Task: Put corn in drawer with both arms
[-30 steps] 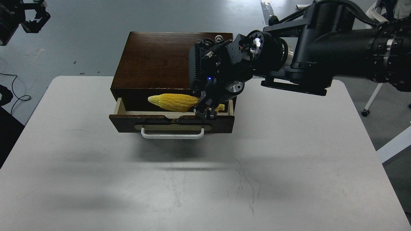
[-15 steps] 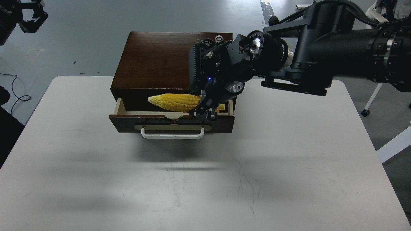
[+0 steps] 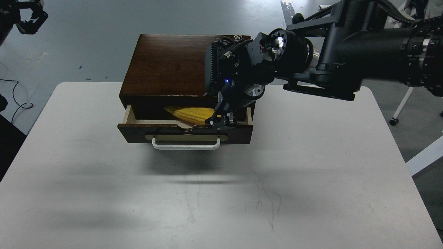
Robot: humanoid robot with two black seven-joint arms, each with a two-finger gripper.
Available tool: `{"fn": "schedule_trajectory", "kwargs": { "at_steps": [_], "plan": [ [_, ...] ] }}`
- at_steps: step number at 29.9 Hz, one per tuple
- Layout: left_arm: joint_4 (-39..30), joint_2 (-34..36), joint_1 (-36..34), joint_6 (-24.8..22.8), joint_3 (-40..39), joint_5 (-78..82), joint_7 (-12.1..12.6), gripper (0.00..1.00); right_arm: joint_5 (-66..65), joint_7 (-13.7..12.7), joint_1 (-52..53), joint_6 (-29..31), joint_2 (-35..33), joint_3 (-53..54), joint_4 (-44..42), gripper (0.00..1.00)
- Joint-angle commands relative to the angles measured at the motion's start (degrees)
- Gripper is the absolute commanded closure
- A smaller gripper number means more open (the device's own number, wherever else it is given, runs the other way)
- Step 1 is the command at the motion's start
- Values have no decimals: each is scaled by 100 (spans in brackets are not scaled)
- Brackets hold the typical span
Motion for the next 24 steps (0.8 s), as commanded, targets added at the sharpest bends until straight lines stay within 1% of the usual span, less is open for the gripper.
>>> {"fn": "schedule_trajectory", "kwargs": {
  "at_steps": [1, 5, 9, 11, 13, 14, 15, 16, 18, 20, 24],
  "plan": [
    [0, 1, 0, 5, 0, 2, 0, 1, 131, 0, 258, -9, -186, 91, 45, 28],
    [0, 1, 0, 5, 0, 2, 0, 1, 596, 0, 470, 0, -423, 276, 133, 27],
    [0, 1, 9, -4, 0, 2, 0, 1, 1719, 0, 602, 17, -1011, 486, 168, 23],
    [0, -8, 9, -4, 0, 2, 0, 1, 2054, 0, 602, 17, -1197, 531, 168, 23],
    [0, -17, 17, -4, 9, 2, 0, 1, 2860, 0, 524, 61, -1626, 653, 133, 15],
    [0, -26, 18, -4, 0, 2, 0, 1, 3100, 0, 497, 61, -1733, 680, 124, 13],
    [0, -34, 18, -4, 9, 2, 0, 1, 3607, 0, 410, 61, -1951, 715, 133, 6],
    [0, -35, 26, -4, 9, 2, 0, 1, 3864, 0, 339, 61, -2058, 733, 142, 4],
    [0, -43, 35, -13, 9, 2, 0, 1, 4626, 0, 103, 70, -2373, 899, 116, 4],
    [9, -61, 53, -74, 9, 2, 0, 1, 5462, 0, -397, 61, -2786, 1293, 80, 4],
    [9, -78, 123, -153, 9, 2, 0, 1, 6212, 0, -1207, 53, -3306, 2006, 71, 4]
  ]
}}
